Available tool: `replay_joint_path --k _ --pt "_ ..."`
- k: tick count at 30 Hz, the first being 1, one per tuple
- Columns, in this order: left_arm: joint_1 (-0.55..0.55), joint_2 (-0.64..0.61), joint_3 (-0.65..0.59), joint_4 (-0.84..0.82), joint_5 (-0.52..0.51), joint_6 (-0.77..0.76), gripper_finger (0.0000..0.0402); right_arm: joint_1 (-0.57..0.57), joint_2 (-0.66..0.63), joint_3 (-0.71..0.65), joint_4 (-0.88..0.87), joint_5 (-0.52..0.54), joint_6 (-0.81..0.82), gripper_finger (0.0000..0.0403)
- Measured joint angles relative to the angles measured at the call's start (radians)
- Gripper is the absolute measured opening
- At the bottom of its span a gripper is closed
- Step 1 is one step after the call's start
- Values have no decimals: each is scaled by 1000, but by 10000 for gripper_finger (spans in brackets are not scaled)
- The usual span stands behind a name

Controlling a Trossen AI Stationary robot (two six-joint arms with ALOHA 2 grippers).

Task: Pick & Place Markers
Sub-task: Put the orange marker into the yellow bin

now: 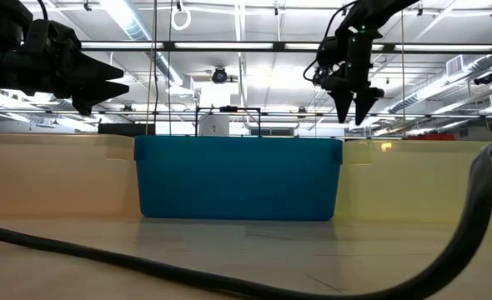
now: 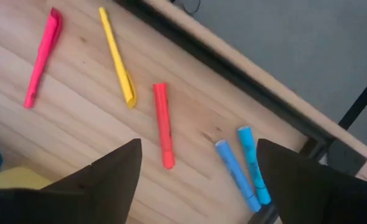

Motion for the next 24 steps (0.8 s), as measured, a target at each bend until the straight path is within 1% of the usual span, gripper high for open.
replay_joint_path --k 5,9,14,24 --pt "0 0 0 0 0 0 222 18 0 -72 33 0 25 286" --pt "0 0 0 0 0 0 222 19 0 -132 78 0 35 276" --pt "0 0 0 0 0 1 222 20 0 -182 138 -34 26 274" --pt "0 0 0 0 0 0 222 34 0 -282 274 -34 33 274"
